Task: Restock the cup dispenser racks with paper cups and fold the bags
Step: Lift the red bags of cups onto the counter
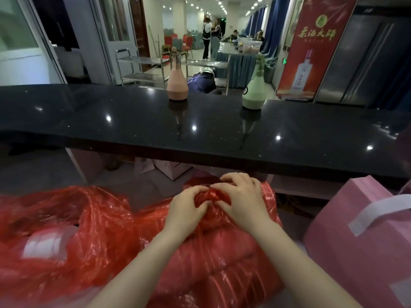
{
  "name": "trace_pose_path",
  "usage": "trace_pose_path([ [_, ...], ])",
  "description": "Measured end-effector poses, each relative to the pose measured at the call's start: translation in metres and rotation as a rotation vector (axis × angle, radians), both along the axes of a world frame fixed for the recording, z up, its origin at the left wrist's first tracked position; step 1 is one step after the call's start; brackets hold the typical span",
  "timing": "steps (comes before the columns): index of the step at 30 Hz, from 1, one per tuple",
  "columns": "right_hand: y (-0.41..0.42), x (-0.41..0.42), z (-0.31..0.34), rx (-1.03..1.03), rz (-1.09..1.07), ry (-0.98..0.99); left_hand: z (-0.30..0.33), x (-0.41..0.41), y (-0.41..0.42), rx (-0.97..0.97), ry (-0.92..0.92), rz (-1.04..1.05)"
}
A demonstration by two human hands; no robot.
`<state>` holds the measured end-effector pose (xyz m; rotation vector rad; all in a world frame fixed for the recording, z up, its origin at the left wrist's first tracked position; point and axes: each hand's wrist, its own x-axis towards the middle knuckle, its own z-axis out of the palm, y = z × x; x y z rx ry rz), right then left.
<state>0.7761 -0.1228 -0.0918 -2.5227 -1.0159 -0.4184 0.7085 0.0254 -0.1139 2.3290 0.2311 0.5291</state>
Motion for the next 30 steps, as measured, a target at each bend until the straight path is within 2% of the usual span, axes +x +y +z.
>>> trace_pose_path([
  [3, 0.011, 0.006, -0.003, 0.049, 0.057, 0.003, -0.007, -0.004, 0.0, -0.014, -0.017, -0.019],
  [7, 0.009, 0.005, -0.009, 0.587, 0.021, 0.326, -0.018, -0.008, -0.002, -0.066, -0.085, -0.005],
  [9, 0.007, 0.006, -0.008, 0.855, 0.009, 0.417, -0.023, -0.007, -0.003, -0.066, -0.105, 0.004],
  [11, 0.002, 0.01, -0.003, 0.994, -0.033, 0.441, -0.028, -0.006, -0.003, -0.047, -0.102, -0.011],
  [12, 0.0, 0.011, -0.001, 0.961, -0.044, 0.41, -0.028, -0.006, -0.002, -0.043, -0.097, -0.021],
  [14, -0.007, 0.01, 0.0, 0.751, 0.003, 0.367, -0.027, -0.007, 0.001, -0.054, -0.091, -0.044],
  [17, -0.011, 0.012, 0.0, 0.183, 0.107, 0.34, -0.02, -0.012, 0.008, -0.057, -0.101, -0.053],
  [19, -0.014, 0.014, -0.003, -0.069, 0.128, 0.229, -0.011, -0.017, 0.014, -0.054, -0.154, -0.025],
  [24, -0.022, 0.008, -0.004, -0.049, 0.128, 0.246, 0.018, -0.022, 0.04, -0.184, -0.382, 0.141],
  [30, -0.028, -0.008, 0.001, 0.217, -0.05, 0.204, 0.017, -0.035, 0.063, -0.556, -0.374, 0.376],
])
